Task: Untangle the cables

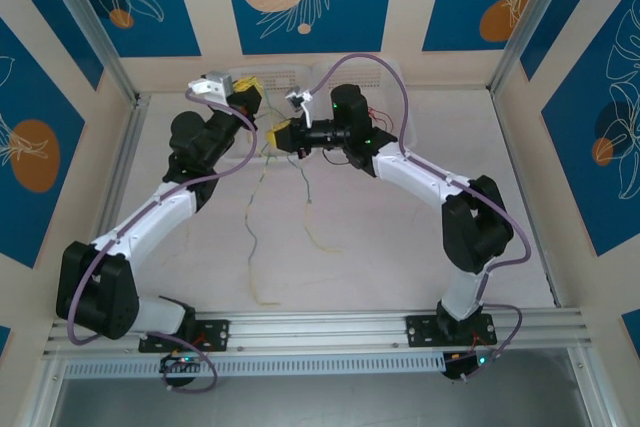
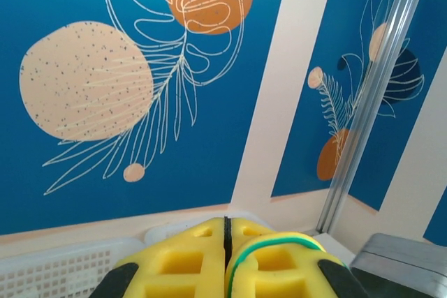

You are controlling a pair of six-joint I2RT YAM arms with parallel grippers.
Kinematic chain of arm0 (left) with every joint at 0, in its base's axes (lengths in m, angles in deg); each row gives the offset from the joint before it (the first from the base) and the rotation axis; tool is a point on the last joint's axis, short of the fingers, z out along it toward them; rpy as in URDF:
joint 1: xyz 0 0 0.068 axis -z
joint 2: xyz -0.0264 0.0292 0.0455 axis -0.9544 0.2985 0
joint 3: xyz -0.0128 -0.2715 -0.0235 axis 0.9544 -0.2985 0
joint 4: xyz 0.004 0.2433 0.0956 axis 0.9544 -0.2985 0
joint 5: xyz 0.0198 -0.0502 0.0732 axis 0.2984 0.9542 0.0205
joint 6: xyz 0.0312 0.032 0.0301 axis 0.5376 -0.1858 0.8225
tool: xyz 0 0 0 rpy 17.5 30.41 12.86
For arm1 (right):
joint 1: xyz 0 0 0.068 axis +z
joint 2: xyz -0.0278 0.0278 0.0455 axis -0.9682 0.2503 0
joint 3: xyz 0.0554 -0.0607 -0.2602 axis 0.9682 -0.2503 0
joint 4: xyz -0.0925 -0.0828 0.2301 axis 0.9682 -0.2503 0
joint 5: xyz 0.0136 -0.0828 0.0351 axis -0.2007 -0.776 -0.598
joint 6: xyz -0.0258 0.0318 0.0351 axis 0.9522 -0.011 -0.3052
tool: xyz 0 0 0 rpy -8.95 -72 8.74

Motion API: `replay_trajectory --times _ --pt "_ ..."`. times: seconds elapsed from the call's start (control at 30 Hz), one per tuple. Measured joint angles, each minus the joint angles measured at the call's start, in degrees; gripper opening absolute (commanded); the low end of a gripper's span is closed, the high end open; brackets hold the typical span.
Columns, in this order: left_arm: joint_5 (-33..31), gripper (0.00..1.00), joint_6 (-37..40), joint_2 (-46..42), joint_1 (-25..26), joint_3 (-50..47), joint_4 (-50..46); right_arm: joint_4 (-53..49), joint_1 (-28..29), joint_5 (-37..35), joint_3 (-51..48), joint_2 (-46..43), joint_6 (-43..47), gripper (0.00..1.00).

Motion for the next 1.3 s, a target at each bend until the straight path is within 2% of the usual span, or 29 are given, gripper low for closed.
replay_trajectory --times 0.17,0.23,0.4,0.5,0.57,0.77,1.0,1.3 --pt "-2.01 0.00 0.02 0.00 0.33 -0.26 3.50 3.02 0.07 5.66 -1.29 2.43 -6.19 0.21" --pt "-2.34 0.00 0.02 0.00 0.37 -0.26 4.24 4.04 0.50 6.97 -2.64 2.84 -7.93 0.34" --pt "-3.56 0.00 0.37 0.00 0.59 -0.33 5.77 7.02 0.83 9.40 -4.57 3.34 -11.87 0.40" --pt "-3.74 0.00 1.03 0.00 0.63 -0.35 5.86 9.18 0.17 9.97 -5.70 3.26 -14.12 0.44" --pt "-3.78 0.00 1.60 -0.07 0.66 -0.37 5.73 9.75 -0.74 10.16 -7.21 2.78 -15.02 0.54" --pt "-4.61 0.00 3.39 -0.90 0.70 -1.16 5.42 5.18 -1.86 7.74 -11.43 -3.78 -11.72 0.69" --pt "-4.57 0.00 4.11 -1.09 0.74 -1.18 5.05 3.23 -2.47 7.30 -12.90 -10.19 -7.78 0.78" --pt "-4.55 0.00 4.11 -1.09 0.90 -1.18 4.98 -0.24 1.62 3.08 -7.63 -3.82 -5.81 0.83"
